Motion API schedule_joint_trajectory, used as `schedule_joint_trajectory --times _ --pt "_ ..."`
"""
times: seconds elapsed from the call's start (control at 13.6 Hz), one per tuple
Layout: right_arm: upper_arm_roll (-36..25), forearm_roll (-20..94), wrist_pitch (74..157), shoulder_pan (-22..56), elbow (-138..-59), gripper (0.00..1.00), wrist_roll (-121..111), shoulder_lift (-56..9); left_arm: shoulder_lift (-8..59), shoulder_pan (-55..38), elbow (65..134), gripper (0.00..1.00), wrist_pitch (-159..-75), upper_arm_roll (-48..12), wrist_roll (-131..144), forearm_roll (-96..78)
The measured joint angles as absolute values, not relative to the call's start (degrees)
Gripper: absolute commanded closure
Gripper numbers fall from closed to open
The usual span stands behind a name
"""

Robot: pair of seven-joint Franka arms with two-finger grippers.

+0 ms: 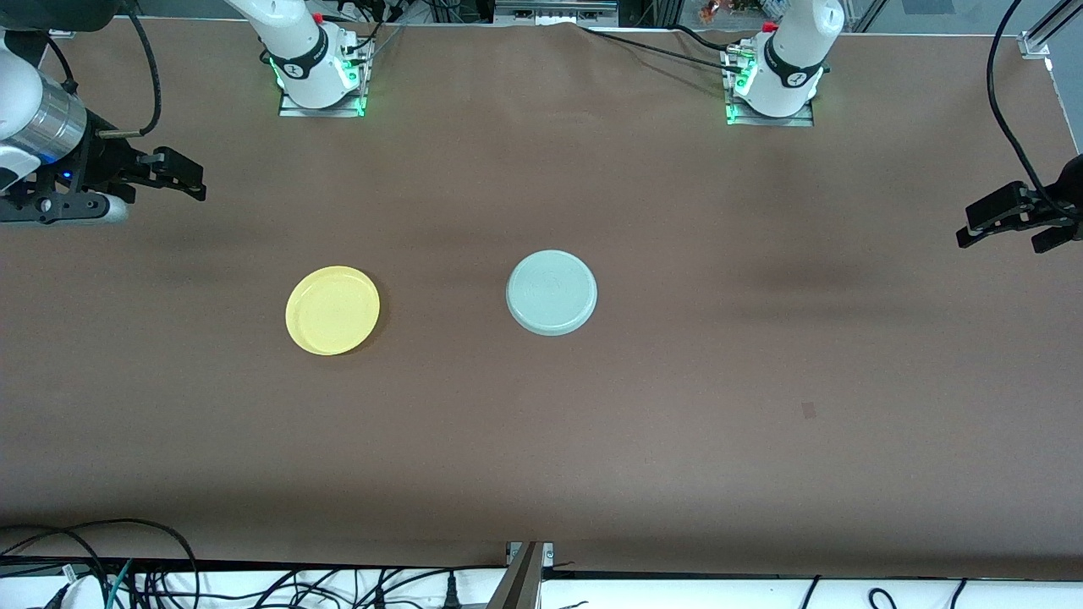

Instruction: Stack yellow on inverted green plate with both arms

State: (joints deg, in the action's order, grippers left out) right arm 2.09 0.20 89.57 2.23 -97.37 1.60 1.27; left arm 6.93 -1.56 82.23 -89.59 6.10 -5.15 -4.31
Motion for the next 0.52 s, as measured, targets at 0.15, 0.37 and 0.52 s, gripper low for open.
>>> schedule_joint_trajectory --times 0.15,0.37,0.52 --pt "2.1 0.2 89.6 2.2 -97.4 0.00 1.6 1.3 7.2 -1.6 82.1 0.00 -89.6 6.1 -5.1 -4.3" --pt "2.1 0.2 89.6 2.2 -97.4 0.00 1.6 1.3 7.3 -1.6 82.0 0.00 -89.6 6.1 -5.1 -4.3" --pt "2.1 0.2 89.6 2.2 -97.4 0.00 1.6 1.3 7.3 -1.6 82.0 0.00 -89.6 6.1 -5.1 -4.3"
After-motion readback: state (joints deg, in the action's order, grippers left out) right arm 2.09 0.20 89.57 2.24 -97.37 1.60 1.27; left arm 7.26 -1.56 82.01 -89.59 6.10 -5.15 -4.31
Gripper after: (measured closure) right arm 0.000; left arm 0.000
